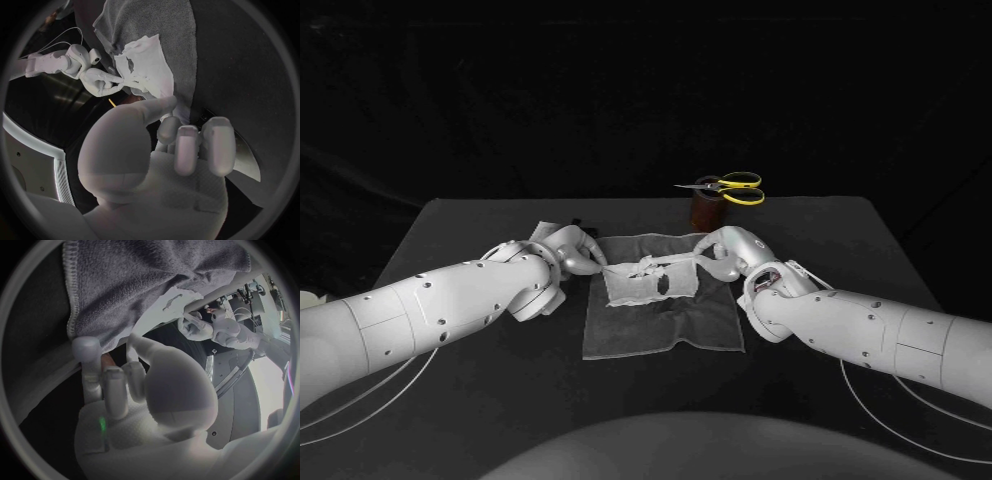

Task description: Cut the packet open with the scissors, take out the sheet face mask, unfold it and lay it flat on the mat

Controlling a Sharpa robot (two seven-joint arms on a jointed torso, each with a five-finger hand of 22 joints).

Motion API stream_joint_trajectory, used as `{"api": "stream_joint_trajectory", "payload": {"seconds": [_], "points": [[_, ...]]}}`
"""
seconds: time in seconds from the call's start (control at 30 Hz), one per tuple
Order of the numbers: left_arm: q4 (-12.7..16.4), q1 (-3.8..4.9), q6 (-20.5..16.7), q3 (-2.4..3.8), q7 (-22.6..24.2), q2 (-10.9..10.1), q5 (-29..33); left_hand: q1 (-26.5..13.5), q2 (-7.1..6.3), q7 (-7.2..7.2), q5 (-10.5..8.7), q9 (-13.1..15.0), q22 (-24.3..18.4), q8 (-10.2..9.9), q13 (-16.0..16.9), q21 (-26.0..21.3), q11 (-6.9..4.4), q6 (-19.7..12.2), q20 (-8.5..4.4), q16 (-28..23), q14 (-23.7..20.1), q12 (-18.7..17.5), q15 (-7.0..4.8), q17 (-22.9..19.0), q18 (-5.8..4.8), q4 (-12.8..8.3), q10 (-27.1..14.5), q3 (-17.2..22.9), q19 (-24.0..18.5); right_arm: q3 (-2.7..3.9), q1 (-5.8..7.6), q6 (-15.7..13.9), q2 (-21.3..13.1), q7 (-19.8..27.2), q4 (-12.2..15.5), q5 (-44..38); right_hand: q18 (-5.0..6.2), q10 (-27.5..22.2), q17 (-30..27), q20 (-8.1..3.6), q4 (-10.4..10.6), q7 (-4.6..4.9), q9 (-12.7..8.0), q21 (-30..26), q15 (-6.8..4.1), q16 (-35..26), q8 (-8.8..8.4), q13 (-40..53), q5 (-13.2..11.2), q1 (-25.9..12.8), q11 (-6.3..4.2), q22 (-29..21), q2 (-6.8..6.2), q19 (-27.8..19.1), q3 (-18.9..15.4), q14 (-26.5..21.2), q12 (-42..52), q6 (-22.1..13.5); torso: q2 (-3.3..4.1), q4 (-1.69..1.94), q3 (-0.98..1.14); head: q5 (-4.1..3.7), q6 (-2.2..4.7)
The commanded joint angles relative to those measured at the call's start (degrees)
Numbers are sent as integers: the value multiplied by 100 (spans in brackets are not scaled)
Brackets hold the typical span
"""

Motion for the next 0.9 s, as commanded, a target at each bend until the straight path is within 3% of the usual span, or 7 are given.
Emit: {"api": "stream_joint_trajectory", "payload": {"seconds": [0.03, 0.6, 0.67, 0.7, 0.77, 0.83, 0.9], "points": [[-23, 4, -19, 6, -97, 19, -38, -50, -7, -11, 28, 244, 894, 38, -8, 22, 8, 38, -35, 20, 594, 12, -33, 1505, -41, 8, 34, 40, 170, 5, 7, 78, -11, -214, -3, -74, 102, 296, 1507, -15, -5, 8, 459, -40, -156, 19, 298, 857, 18, -2, -40, 489, 39, -19, 46, 708, -26, 34, 4, 2, -2, -5, 0], [-109, 4, -135, 5, -65, 77, 100, -124, -6, 10, 18, 262, 861, 0, -176, -16, 21, -48, -40, 20, 594, -92, -26, 1505, -30, 22, -63, 87, 145, 3, 7, 257, -115, -290, 91, 51, 132, 256, 1400, -12, 9, 25, 511, -262, -147, -38, 321, 788, 18, -30, -27, 442, 43, -88, 99, 670, -156, -32, 3, 0, 2, -17, 0], [-110, 4, -150, 5, -16, 80, 139, -210, -47, 111, 4, 228, 798, -185, -1037, -90, 114, -336, -6, 20, 594, -588, 43, 1505, -11, 45, -611, -49, 94, 3, 8, 285, -114, -155, 93, 202, 202, 128, 1146, 8, 41, 78, 550, -812, -114, -181, 285, 584, 15, -76, 16, 321, 32, -274, 147, 569, -534, -223, 0, 2, 2, -22, 0], [-109, 4, -154, 5, 12, 80, 158, -221, -77, 147, 4, 197, 774, -267, -1227, -119, 144, -436, 10, 20, 594, -710, 69, 1505, -3, 40, -753, -83, 74, 3, 9, 301, -113, -84, 94, 274, 218, 80, 1047, 31, 77, 137, 552, -1003, -78, -240, 210, 520, 17, -138, 63, 277, -12, -353, 116, 524, -655, -421, -1, 2, 2, -26, 0], [-104, 4, -160, 5, 78, 79, 188, -285, -288, 349, 14, 6, 676, -682, -1778, -235, 328, -953, 106, 20, 594, -1044, 205, 1505, 25, 14, -1211, -240, -9, 3, 10, 326, -114, 51, 101, 414, 235, 27, 955, 63, 174, 224, 535, -1215, -24, -296, 109, 454, 5, -290, 140, 229, -100, -436, 3, 481, -782, -625, 2, 2, -2, -27, 0], [-95, 4, -171, 5, 164, 74, 214, -295, -391, 459, 8, -124, 593, -909, -2000, -334, 441, -1203, 219, 8, 581, -1127, 325, 1473, 49, 18, -1476, -470, -84, 3, 12, 340, -121, 181, 117, 560, 233, -35, 881, 127, 336, 357, 476, -1411, 76, -340, -61, 399, 15, -526, 250, 180, -258, -527, -205, 441, -894, -873, 3, 3, -1, -23, 0], [-86, 4, -192, 5, 254, 63, 230, -255, -432, 428, 3, -221, 512, -1058, -2189, -431, 415, -1440, 275, -60, 506, -1167, 339, 1301, 89, 34, -1740, -810, -159, 3, 13, 346, -137, 268, 137, 663, 232, -50, 875, 170, 419, 423, 444, -1455, 128, -342, -156, 399, 17, -624, 312, 164, -351, -550, -342, 434, -896, -990, 3, 4, -1, -27, 0]]}}
